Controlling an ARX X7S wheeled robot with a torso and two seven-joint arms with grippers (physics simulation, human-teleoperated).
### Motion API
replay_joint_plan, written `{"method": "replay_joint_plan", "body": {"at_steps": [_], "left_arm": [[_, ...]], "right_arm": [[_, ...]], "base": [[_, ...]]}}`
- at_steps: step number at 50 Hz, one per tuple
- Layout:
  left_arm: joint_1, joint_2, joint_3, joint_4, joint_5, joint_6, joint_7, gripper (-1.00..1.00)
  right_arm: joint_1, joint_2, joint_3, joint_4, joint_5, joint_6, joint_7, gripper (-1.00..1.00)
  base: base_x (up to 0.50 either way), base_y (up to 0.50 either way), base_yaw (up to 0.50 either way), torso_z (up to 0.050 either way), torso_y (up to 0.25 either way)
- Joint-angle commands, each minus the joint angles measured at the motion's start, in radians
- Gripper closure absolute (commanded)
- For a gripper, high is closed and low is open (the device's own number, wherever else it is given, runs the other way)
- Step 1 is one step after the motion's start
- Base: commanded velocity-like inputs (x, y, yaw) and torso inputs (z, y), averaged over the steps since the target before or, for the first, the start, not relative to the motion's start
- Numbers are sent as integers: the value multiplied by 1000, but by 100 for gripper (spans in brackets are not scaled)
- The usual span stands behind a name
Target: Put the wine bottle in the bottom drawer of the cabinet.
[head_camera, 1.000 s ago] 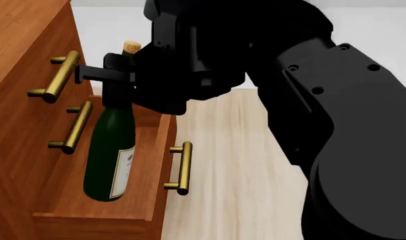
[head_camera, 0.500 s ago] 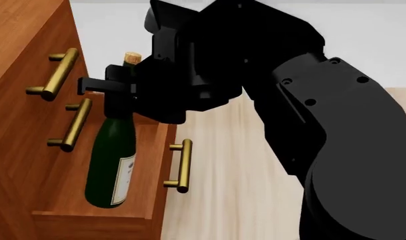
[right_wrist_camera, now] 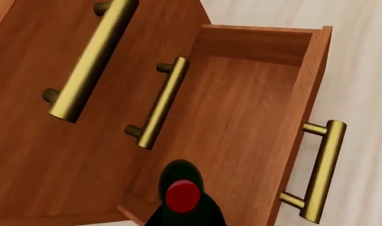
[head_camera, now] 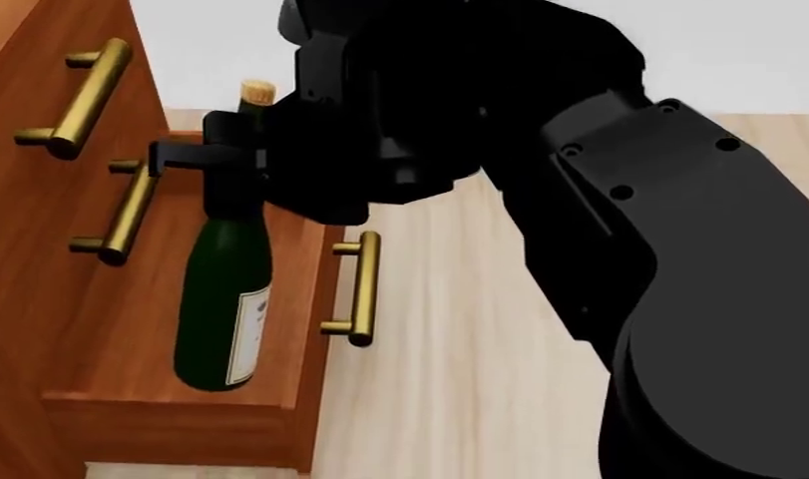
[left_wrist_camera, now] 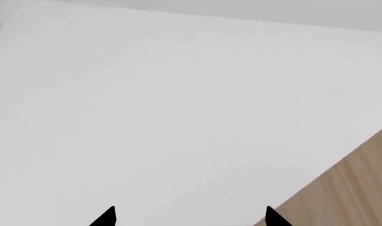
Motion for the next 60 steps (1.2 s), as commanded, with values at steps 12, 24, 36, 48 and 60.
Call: {"method": "replay_joint_plan", "body": {"at_steps": [12,24,36,48,60], "left_arm": [[-9,-5,0,-15,0,-6,12,-100],[-17,-8,1,-27,0,-11,13,-100],[-14,-7,2,-16,4,-12,9,-100],[-14,-9,3,-13,8,-18,2,-100],[-16,-7,1,-16,6,-18,7,-100]], "right_arm": [[3,0,51,-35,-24,-16,-19,100],[-9,0,47,-18,-32,-21,-18,100],[-33,0,46,-12,-40,-24,6,100],[-57,0,44,0,-47,-28,13,100],[-65,0,50,-22,-84,-25,12,100]], "base": [[0,0,0,0,-122],[0,0,0,0,-124],[0,0,0,0,-123],[0,0,0,0,-122],[0,0,0,0,-123]]}}
